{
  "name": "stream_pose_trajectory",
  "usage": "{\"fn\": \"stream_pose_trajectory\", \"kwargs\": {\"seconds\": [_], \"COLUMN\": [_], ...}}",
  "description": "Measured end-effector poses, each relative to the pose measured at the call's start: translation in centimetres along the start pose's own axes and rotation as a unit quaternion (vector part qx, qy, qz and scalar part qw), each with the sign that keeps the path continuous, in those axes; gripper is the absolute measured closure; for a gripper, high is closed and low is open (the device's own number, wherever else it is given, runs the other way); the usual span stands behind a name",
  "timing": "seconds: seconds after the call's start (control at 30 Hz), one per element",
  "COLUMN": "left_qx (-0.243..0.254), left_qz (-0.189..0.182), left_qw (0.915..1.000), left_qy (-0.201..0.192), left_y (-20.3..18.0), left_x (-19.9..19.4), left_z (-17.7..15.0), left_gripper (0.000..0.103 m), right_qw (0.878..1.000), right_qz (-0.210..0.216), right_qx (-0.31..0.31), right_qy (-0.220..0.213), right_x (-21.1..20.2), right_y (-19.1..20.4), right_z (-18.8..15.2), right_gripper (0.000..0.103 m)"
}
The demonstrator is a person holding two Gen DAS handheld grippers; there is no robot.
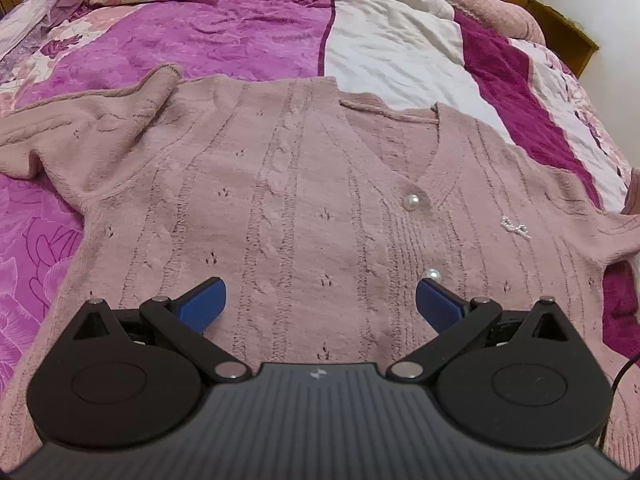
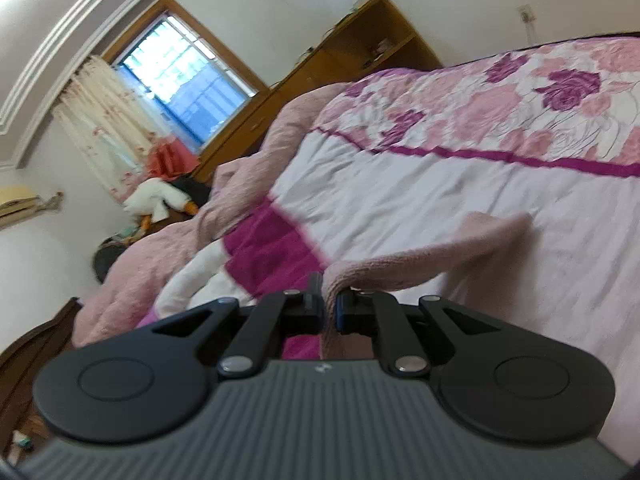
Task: Fold small clothes
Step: 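Lift the sleeve with the right gripper, lay it across the cardigan front, open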
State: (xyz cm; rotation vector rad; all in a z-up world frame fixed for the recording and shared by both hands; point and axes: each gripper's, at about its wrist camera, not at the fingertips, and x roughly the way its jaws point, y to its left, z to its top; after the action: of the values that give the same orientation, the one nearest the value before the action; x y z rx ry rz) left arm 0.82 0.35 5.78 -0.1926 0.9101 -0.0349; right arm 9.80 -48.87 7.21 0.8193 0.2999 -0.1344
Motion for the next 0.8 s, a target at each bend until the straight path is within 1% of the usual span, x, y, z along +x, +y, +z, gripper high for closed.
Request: {"fn": "stream_pose_trajectory", "kwargs": {"seconds": [0.1,0.23,0.4,0.63,0.8], "left_qx": [0.013,0.001,-0.018,0.002,-0.002], "left_qz": [0.0,0.008,0.017,0.048,0.042], "left_qw": [0.9999,1.0,0.9997,0.9984,0.9986], "left_qy": [-0.008,-0.005,-0.005,-0.029,-0.033], "left_y": [-0.1,0.4,1.9,2.6,3.5], "left_x": [-0.5,-0.7,-1.4,-2.7,-3.1], "left_z": [0.0,0.3,0.7,1.3,1.3], "left_gripper": [0.0,0.0,0.0,0.0,0.0], "right_qw": [1.0,0.998,0.996,0.992,0.987], "right_qz": [0.026,0.049,0.072,0.1,0.127], "right_qx": [-0.005,-0.018,-0.043,-0.059,-0.08], "right_qy": [0.018,0.042,0.043,0.057,0.06], "right_x": [-0.6,-0.8,-1.1,-0.9,-1.0], "right_y": [1.3,3.5,6.7,11.0,14.5], "right_z": [-1.2,-3.3,-5.2,-7.7,-9.3], "right_gripper": [0.094,0.094,0.094,0.094,0.094]}}
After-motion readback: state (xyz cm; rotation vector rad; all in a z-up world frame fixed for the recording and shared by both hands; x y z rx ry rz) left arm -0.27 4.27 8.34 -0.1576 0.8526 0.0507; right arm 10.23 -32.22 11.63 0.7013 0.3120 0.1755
